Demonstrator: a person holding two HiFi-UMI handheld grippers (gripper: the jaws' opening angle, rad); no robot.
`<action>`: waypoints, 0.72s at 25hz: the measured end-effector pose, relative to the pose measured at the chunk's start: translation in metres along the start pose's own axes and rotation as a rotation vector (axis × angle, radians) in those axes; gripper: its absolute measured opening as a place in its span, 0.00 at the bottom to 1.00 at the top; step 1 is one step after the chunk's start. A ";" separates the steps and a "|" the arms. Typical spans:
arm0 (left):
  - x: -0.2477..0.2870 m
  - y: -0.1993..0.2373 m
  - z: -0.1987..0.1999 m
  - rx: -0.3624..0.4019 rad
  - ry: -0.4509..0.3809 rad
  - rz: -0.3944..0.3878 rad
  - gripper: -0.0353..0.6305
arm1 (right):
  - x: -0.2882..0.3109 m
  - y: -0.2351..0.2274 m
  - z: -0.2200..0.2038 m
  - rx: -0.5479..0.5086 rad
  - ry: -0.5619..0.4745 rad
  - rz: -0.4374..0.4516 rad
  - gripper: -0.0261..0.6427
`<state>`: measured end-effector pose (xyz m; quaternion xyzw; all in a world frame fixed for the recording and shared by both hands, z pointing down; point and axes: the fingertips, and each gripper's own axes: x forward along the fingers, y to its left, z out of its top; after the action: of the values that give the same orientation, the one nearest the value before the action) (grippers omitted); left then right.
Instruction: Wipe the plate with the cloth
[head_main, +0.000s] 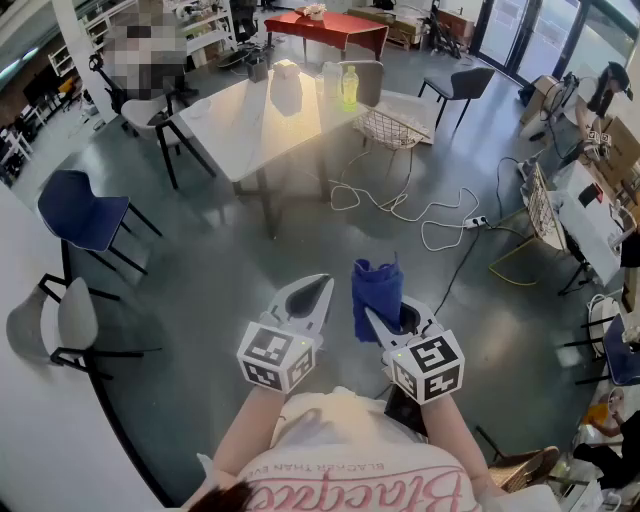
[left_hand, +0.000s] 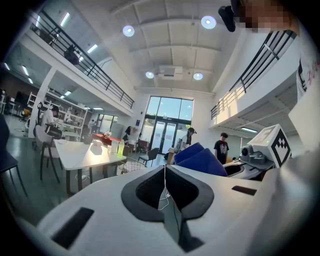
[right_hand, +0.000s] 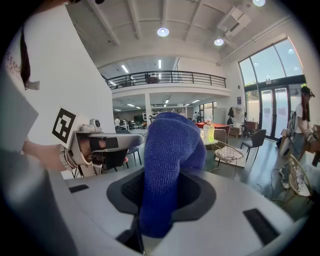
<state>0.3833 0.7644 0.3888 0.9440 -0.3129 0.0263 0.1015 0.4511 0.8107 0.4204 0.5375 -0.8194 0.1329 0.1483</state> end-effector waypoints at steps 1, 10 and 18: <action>0.001 0.000 -0.002 -0.003 0.002 0.004 0.06 | 0.000 -0.001 -0.001 0.001 -0.001 0.001 0.20; 0.008 -0.010 -0.009 -0.001 0.007 0.028 0.06 | -0.008 -0.014 -0.008 0.031 -0.018 0.023 0.20; 0.005 -0.021 -0.014 0.018 0.002 0.079 0.06 | -0.015 -0.015 -0.014 0.044 -0.050 0.093 0.20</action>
<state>0.4001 0.7803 0.3993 0.9318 -0.3494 0.0342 0.0925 0.4717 0.8227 0.4287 0.5053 -0.8438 0.1439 0.1095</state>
